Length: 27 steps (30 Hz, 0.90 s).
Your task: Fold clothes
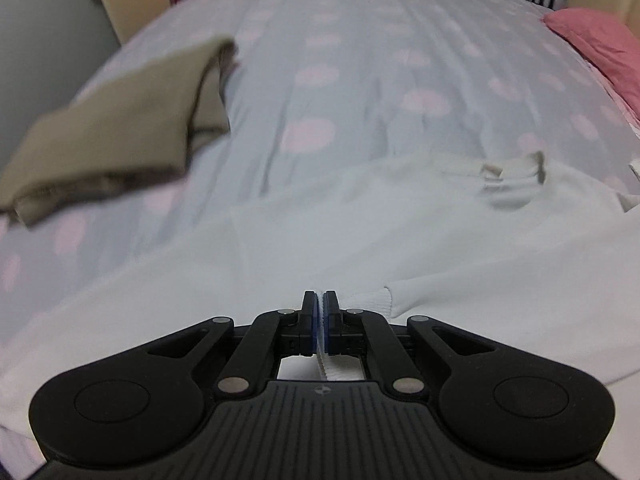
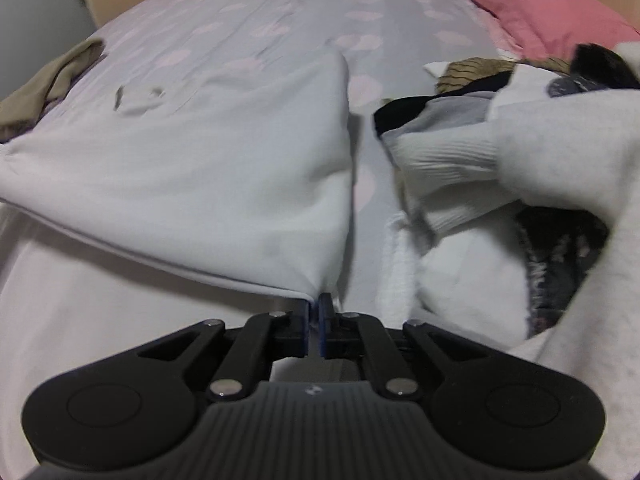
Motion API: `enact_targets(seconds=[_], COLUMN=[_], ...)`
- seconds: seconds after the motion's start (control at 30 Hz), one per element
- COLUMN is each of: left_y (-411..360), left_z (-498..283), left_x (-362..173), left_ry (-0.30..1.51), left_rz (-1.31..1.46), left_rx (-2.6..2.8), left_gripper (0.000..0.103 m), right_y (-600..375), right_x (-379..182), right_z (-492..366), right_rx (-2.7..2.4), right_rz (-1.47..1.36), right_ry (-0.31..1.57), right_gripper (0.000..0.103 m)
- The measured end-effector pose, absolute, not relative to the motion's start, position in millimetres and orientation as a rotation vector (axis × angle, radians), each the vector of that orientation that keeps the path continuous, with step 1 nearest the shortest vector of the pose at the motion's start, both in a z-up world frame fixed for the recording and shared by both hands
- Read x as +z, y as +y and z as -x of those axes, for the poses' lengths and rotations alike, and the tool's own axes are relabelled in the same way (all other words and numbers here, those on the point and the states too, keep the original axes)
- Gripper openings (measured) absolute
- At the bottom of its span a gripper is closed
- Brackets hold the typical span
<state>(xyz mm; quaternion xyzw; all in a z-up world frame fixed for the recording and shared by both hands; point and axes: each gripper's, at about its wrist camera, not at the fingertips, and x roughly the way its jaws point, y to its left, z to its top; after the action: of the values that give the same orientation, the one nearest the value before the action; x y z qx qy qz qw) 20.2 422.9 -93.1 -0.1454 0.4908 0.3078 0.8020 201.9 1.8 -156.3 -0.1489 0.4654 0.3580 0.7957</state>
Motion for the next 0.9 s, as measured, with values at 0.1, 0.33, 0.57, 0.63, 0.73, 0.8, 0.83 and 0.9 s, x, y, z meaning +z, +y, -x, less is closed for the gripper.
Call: enact_targets(seconds=[0.1,0.33,0.57,0.63,0.73,0.8,0.83,0.9], left_y=[424,428,431,434,438,438,438,439], left_z=[-18,-11,-12,-12,-9,-9,-9,-10], left_x=[-110,-121,-134,-138,-145,-148,-149,-151], left_ry=[1.056,1.059,1.071,1.071,1.066,1.063,1.062,1.061], left_rz=[0.306,0.354,0.367,0.377,0.401,0.393,0.387,0.380], left_rx=[0.646,0.616,0.601,0.592,0.576,0.566,0.561,0.552], left_gripper=[0.001,0.001,0.001,0.001,0.001,0.001,0.002,0.002], right_y=[0,-3,11,30,64,90,105,134], right_x=[-149,-125,-85,-82,-76,-75,-76,-86], right_z=[-204,-215,-271,-294,-327,-345,-355,-371], right_rx=[0.798,0.845,0.756,0.729,0.718,0.734,0.744,0.736], right_rz=[0.318,0.278,0.097,0.097,0.116,0.146,0.169,0.241], right_ry=[1.033,1.080,1.033,1.039,1.047,1.073,1.090,1.134], right_gripper=[0.008,0.034,0.035,0.035,0.039,0.054,0.058,0.058])
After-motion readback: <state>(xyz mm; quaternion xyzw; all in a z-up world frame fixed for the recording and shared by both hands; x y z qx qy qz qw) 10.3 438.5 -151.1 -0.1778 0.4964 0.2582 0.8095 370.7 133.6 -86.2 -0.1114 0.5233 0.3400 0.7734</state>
